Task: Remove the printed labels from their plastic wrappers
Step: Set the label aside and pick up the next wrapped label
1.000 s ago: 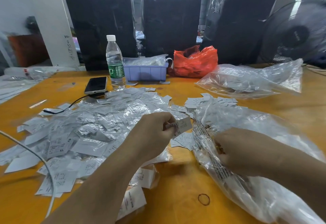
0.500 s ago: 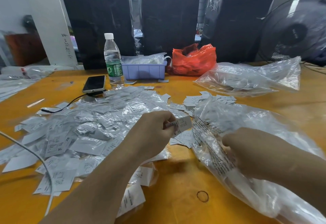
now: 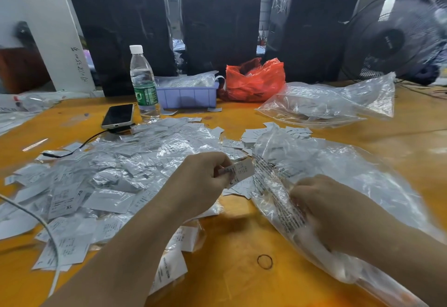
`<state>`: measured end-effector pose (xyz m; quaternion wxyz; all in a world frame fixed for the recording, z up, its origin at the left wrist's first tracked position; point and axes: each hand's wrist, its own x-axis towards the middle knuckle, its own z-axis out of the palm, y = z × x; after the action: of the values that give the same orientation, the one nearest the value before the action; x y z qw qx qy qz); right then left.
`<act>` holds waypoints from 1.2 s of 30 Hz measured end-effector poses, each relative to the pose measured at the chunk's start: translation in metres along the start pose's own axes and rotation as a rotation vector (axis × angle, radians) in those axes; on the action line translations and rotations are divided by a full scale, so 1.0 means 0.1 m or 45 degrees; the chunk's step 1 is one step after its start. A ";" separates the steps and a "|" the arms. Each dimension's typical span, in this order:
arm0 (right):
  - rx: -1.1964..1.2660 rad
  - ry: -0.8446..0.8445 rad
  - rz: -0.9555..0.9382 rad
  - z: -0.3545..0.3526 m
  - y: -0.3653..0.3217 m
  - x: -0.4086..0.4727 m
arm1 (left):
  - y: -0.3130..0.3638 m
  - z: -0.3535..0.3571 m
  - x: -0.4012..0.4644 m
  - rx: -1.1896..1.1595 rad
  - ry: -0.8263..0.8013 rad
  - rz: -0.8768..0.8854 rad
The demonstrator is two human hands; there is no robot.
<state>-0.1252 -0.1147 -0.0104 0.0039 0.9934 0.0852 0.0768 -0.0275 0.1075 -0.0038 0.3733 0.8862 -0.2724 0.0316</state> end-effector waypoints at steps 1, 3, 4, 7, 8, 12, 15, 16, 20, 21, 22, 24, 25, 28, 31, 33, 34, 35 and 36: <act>-0.027 -0.006 -0.005 -0.01 0.00 0.00 | 0.00 0.00 0.00 0.004 -0.003 0.001; -0.162 -0.002 0.030 0.00 0.03 -0.01 | 0.00 0.00 0.00 0.010 -0.006 0.002; -0.250 -0.021 0.035 0.00 0.04 -0.01 | 0.00 0.00 0.00 0.008 -0.007 0.004; -0.446 -0.067 0.139 -0.03 0.01 -0.02 | 0.00 0.00 0.00 0.016 -0.010 0.018; -0.481 -0.082 0.180 -0.05 0.01 -0.02 | 0.00 0.00 -0.01 0.019 -0.014 0.018; -0.545 -0.099 0.224 -0.05 0.00 -0.02 | 0.01 0.00 0.00 0.017 -0.022 0.003; -0.455 -0.022 0.097 -0.01 0.00 0.01 | 0.01 0.00 0.00 0.025 -0.032 -0.002; -0.427 -0.042 0.033 -0.01 0.00 0.03 | 0.01 0.00 0.00 0.027 -0.036 -0.005; -0.391 -0.125 -0.084 -0.04 0.01 0.07 | 0.01 0.01 0.00 0.025 -0.048 -0.004; -0.406 -0.103 -0.082 -0.04 0.02 0.07 | 0.01 0.01 0.00 0.025 -0.047 -0.003; -0.419 -0.085 -0.070 -0.04 0.03 0.07 | 0.01 0.01 -0.01 0.023 -0.049 -0.003; -0.447 -0.058 -0.033 -0.03 0.05 0.07 | 0.01 0.01 -0.01 0.019 -0.049 -0.002; -0.453 -0.059 -0.011 -0.03 0.05 0.07 | 0.01 0.02 -0.01 0.023 -0.049 0.000; -0.427 -0.041 0.029 -0.03 0.05 0.10 | 0.02 0.02 0.00 0.027 -0.049 -0.005; -0.391 0.022 0.080 -0.05 0.04 0.11 | 0.03 0.01 -0.01 0.034 -0.049 -0.010; -0.381 0.052 0.092 -0.06 0.04 0.12 | 0.04 0.00 -0.01 0.038 -0.048 -0.008; -0.316 0.099 0.096 -0.06 0.06 0.12 | 0.05 0.00 -0.02 0.029 -0.045 -0.009; -0.206 0.161 0.097 -0.06 0.07 0.12 | 0.06 -0.01 -0.02 0.009 -0.038 -0.012; -0.064 0.235 0.105 -0.08 0.08 0.12 | 0.07 -0.02 -0.02 -0.025 -0.026 -0.017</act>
<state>-0.1130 -0.1201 -0.0006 0.0178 0.9844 0.0423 0.1700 -0.0321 0.1057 0.0013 0.3795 0.8845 -0.2707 0.0172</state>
